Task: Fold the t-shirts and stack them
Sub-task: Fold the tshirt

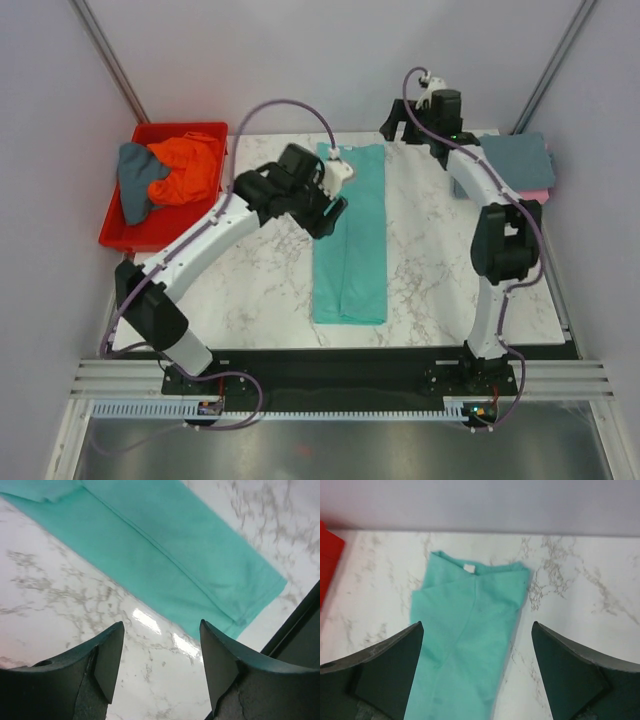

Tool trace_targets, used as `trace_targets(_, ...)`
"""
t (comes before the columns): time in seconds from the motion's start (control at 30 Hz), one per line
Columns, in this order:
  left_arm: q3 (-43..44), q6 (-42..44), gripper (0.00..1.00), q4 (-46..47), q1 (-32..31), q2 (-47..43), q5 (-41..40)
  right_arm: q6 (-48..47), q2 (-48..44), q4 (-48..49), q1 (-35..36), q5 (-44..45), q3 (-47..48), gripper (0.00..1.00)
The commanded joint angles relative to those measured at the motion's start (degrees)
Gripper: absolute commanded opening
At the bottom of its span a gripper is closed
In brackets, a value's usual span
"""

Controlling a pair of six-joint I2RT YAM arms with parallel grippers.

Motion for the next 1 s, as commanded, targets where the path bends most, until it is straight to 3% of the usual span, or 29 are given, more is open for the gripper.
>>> trace_targets(0.0, 3.2, -7.4, 0.7, 1.9, 4.5, -5.9, 4.7, 0.8, -15.5, 1.5, -0.7, 3.9, -8.0, 0.98)
trace_targets(0.13, 0.0, -16.1, 0.7, 4.9, 8.5, -7.4, 8.9, 7.8, -29.3, -4.7, -2.4, -7.5, -22.2, 0.97)
trace_targets(0.23, -4.9, -23.8, 0.7, 5.7, 11.7, -9.5, 14.0, 13.5, -35.2, -14.0, -4.0, -17.3, -28.3, 0.95)
trace_targets(0.27, -6.7, -25.5, 0.7, 6.0, 12.3, -10.2, 14.9, 15.7, -36.8, -15.0, -5.1, -21.5, -34.6, 0.94)
trace_targets(0.4, -21.1, -25.5, 0.7, 6.0, 13.4, -12.5, 14.9, 19.2, -44.3, -18.0, -5.7, -30.1, -51.3, 0.9)
trace_targets(0.43, -23.6, -25.5, 0.7, 6.0, 13.7, -13.3, 14.9, 19.6, -45.6, -18.0, -5.2, -30.8, -56.7, 0.9)
trace_targets(0.47, -25.8, -37.8, 0.64, 12.5, 13.8, -13.7, 26.3, 19.5, -46.6, -18.7, -5.0, -31.1, -58.9, 0.9)
trace_targets(0.63, -35.8, -39.1, 0.63, 13.6, 14.1, -15.7, 27.8, 14.4, -54.5, -27.0, -0.5, -30.0, -68.9, 0.9)
trace_targets(0.73, -41.2, -42.3, 0.61, 17.7, 14.1, -16.1, 30.3, 16.4, -58.4, -24.8, 1.9, -28.2, -74.5, 0.9)
trace_targets(0.97, -46.7, -44.6, 0.59, 21.7, 14.1, -15.3, 31.5, 18.9, -53.4, -22.4, 2.5, -27.4, -75.9, 0.9)
